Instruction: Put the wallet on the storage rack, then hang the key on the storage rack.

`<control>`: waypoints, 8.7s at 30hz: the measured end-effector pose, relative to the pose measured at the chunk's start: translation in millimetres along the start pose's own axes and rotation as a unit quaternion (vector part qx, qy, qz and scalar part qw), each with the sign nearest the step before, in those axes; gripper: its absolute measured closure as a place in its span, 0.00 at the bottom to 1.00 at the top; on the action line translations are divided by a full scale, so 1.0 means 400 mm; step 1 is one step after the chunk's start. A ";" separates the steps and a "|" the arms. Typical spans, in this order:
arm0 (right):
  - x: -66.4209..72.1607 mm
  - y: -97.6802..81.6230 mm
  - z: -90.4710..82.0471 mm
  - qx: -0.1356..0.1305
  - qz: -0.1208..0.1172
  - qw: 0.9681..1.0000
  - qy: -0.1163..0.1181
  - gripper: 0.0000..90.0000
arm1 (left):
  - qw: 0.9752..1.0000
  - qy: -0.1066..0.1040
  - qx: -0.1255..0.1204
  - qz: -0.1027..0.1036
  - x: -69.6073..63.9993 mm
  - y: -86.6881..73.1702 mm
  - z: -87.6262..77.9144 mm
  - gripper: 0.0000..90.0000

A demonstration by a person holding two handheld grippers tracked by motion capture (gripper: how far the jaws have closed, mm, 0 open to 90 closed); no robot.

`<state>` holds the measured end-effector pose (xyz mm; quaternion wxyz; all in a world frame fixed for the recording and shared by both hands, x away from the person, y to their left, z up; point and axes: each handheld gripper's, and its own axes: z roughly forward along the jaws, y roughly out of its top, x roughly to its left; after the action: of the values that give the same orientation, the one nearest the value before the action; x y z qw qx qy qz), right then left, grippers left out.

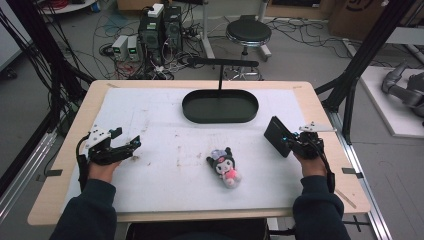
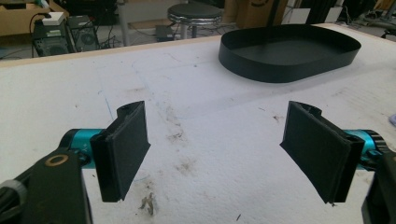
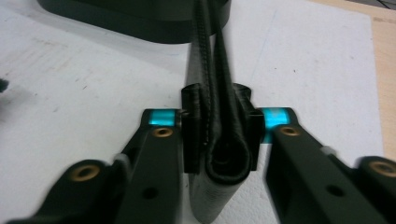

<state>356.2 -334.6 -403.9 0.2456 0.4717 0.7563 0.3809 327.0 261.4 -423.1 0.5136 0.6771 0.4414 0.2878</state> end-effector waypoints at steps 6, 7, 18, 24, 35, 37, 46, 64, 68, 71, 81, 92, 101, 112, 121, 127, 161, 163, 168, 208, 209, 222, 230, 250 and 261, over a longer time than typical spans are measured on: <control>0.017 0.020 0.000 -0.011 -0.014 1.000 0.007 0.87 | 1.000 0.002 0.000 0.000 0.002 0.000 0.000 0.25; 0.021 0.025 -0.002 -0.016 -0.016 1.000 0.010 0.87 | 1.000 0.002 0.000 0.000 0.001 0.000 -0.001 0.25; 0.077 0.114 0.000 -0.066 -0.041 0.996 0.036 0.87 | 1.000 -0.005 -0.018 0.010 0.002 0.004 -0.006 0.25; 0.105 0.184 0.049 -0.070 -0.052 0.995 0.045 0.87 | 1.000 -0.008 -0.020 0.012 0.002 0.005 -0.006 0.25; 0.163 0.269 0.157 -0.070 -0.064 0.993 0.072 0.87 | 1.000 -0.006 -0.019 0.012 0.004 0.004 -0.006 0.25; 0.178 0.281 0.176 -0.069 -0.066 0.992 0.076 0.87 | 1.000 -0.006 -0.019 0.012 0.004 0.004 -0.006 0.25; 0.232 0.331 0.267 -0.069 -0.070 0.992 0.082 0.87 | 1.000 -0.005 -0.018 0.012 0.005 0.003 -0.005 0.25; 0.184 0.322 0.396 -0.063 0.069 0.994 0.062 0.87 | 1.000 -0.002 -0.016 0.011 0.009 -0.001 -0.012 0.26; 0.168 0.316 0.401 -0.064 0.098 0.990 0.079 0.87 | 1.000 0.000 -0.016 0.011 0.008 -0.002 -0.013 0.26; 0.176 0.319 0.404 -0.074 0.094 0.989 0.086 0.87 | 1.000 -0.001 -0.014 0.013 0.008 -0.002 -0.011 0.26; 0.207 0.309 0.429 -0.036 0.009 0.999 0.013 0.74 | 1.000 0.000 -0.016 0.012 0.009 -0.001 -0.014 0.26; 0.157 0.290 0.433 0.032 -0.019 0.999 -0.038 0.44 | 1.000 -0.002 -0.014 0.013 0.007 -0.002 -0.012 0.26; 0.130 0.270 0.396 0.020 0.001 0.999 -0.035 0.33 | 1.000 -0.005 -0.014 0.010 0.007 -0.002 -0.012 0.26; 0.078 0.183 0.204 0.005 -0.043 0.999 0.015 0.31 | 1.000 -0.012 -0.014 0.005 0.000 -0.004 -0.010 0.26; 0.097 0.084 0.069 -0.029 -0.083 0.996 0.018 0.27 | 1.000 -0.009 -0.012 0.005 0.000 -0.005 -0.010 0.26; 0.104 0.080 0.061 -0.026 -0.092 0.995 0.016 0.25 | 1.000 -0.009 -0.014 0.007 -0.006 -0.002 -0.010 0.26; 0.320 0.067 0.084 0.016 -0.128 0.968 0.215 0.27 | 1.000 -0.018 -0.008 0.018 -0.029 0.006 0.013 0.26; 0.348 0.064 0.096 0.028 -0.140 0.965 0.218 0.25 | 1.000 -0.017 -0.007 0.019 -0.029 0.006 0.011 0.26; 0.401 0.051 0.123 0.077 -0.178 0.954 0.227 0.26 | 1.000 -0.015 -0.008 0.016 -0.027 0.005 0.008 0.26; 0.290 0.054 0.104 0.112 -0.190 0.974 0.048 0.23 | 1.000 -0.012 -0.008 0.016 -0.022 0.005 0.002 0.27; 0.293 0.049 0.111 0.124 -0.204 0.971 0.035 0.23 | 1.000 -0.012 -0.008 0.016 -0.022 0.004 0.002 0.27; 0.219 0.029 0.096 0.168 -0.127 0.977 0.043 0.23 | 1.000 -0.011 -0.008 0.015 -0.022 0.004 0.003 0.27; 0.188 0.016 0.105 0.156 -0.062 0.980 0.106 0.23 | 1.000 -0.013 -0.006 0.017 -0.023 0.004 0.004 0.27; 0.175 0.081 0.058 0.046 -0.116 0.986 0.114 0.36 | 1.000 -0.012 -0.006 0.017 -0.020 0.004 0.004 0.27; 0.141 0.230 0.034 0.000 -0.126 0.987 0.095 0.36 | 1.000 -0.019 -0.008 0.011 -0.020 0.004 0.005 0.28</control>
<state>390.2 -255.0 -338.2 0.2186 0.3342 0.8296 0.3902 325.7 253.3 -421.6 0.5238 0.6833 0.4220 0.2840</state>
